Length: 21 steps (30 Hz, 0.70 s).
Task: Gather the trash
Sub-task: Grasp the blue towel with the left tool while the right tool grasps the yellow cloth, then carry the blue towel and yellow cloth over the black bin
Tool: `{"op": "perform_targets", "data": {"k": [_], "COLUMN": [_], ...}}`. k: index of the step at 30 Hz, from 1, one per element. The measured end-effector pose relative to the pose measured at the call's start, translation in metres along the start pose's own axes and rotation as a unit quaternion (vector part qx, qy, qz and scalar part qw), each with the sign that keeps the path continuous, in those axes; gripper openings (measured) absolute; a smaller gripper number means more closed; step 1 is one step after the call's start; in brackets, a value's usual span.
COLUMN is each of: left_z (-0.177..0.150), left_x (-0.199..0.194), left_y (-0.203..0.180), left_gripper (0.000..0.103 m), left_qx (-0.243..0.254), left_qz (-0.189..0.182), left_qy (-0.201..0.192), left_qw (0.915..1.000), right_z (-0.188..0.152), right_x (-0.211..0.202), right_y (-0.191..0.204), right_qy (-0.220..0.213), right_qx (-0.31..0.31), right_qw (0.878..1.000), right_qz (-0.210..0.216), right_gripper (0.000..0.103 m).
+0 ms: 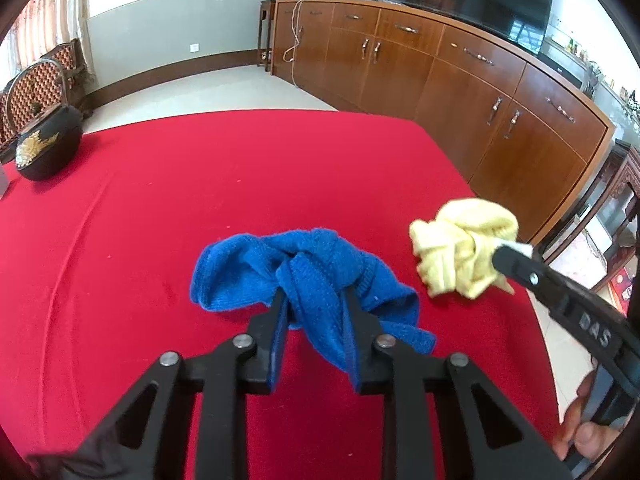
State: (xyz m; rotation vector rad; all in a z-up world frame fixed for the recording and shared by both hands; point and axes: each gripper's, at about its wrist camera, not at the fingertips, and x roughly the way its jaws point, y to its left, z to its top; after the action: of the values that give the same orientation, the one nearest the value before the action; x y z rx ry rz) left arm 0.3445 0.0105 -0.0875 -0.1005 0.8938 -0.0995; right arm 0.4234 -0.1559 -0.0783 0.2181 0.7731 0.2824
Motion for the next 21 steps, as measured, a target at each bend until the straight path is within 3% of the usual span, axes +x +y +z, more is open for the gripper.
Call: {"op": "perform_targets", "data": {"k": [1, 2, 3, 4, 5, 6, 11, 13, 15, 21], "left_z": [0.0, -0.001, -0.001, -0.002, -0.002, -0.001, 0.002, 0.002, 0.001, -0.005], "left_x": [0.001, 0.003, 0.004, 0.005, 0.007, 0.007, 0.011, 0.012, 0.012, 0.001], "left_y": [0.0, -0.001, -0.002, -0.003, -0.003, -0.003, -0.005, -0.005, -0.003, -0.001], "left_gripper": [0.026, 0.027, 0.029, 0.031, 0.032, 0.034, 0.037, 0.037, 0.034, 0.023], "left_qx": [0.002, 0.004, 0.004, 0.003, 0.0, 0.0, 0.002, 0.001, -0.003, -0.003], "left_qz": [0.0, 0.001, 0.0, 0.0, 0.001, 0.001, 0.003, 0.001, -0.006, -0.014], "left_qy": [0.003, 0.006, 0.009, 0.011, 0.011, 0.01, 0.011, 0.01, 0.008, -0.003], "left_qw": [1.0, 1.0, 1.0, 0.9999, 0.9999, 0.9999, 0.9999, 0.9999, 0.9999, 0.9999], "right_z": [-0.002, -0.004, -0.006, -0.007, -0.005, -0.005, 0.003, 0.003, 0.002, 0.0], "right_x": [-0.001, -0.003, -0.003, -0.002, 0.0, 0.0, 0.015, 0.023, 0.025, 0.012], "right_y": [0.001, 0.001, 0.002, 0.003, 0.005, 0.005, -0.003, -0.007, -0.008, -0.006], "right_qy": [0.002, -0.002, -0.004, -0.002, -0.003, -0.008, -0.006, 0.007, 0.013, -0.002], "right_qx": [-0.004, -0.007, -0.015, -0.021, -0.025, -0.026, -0.003, 0.007, 0.014, 0.011], "right_qw": [1.0, 1.0, 0.999, 0.999, 0.999, 0.998, 0.999, 1.0, 1.0, 1.0], "right_qz": [-0.002, -0.01, -0.029, -0.04, -0.049, -0.051, -0.039, -0.03, -0.024, -0.017], "right_gripper": [0.009, 0.017, 0.04, 0.056, 0.081, 0.085, 0.084, 0.064, 0.053, 0.042]}}
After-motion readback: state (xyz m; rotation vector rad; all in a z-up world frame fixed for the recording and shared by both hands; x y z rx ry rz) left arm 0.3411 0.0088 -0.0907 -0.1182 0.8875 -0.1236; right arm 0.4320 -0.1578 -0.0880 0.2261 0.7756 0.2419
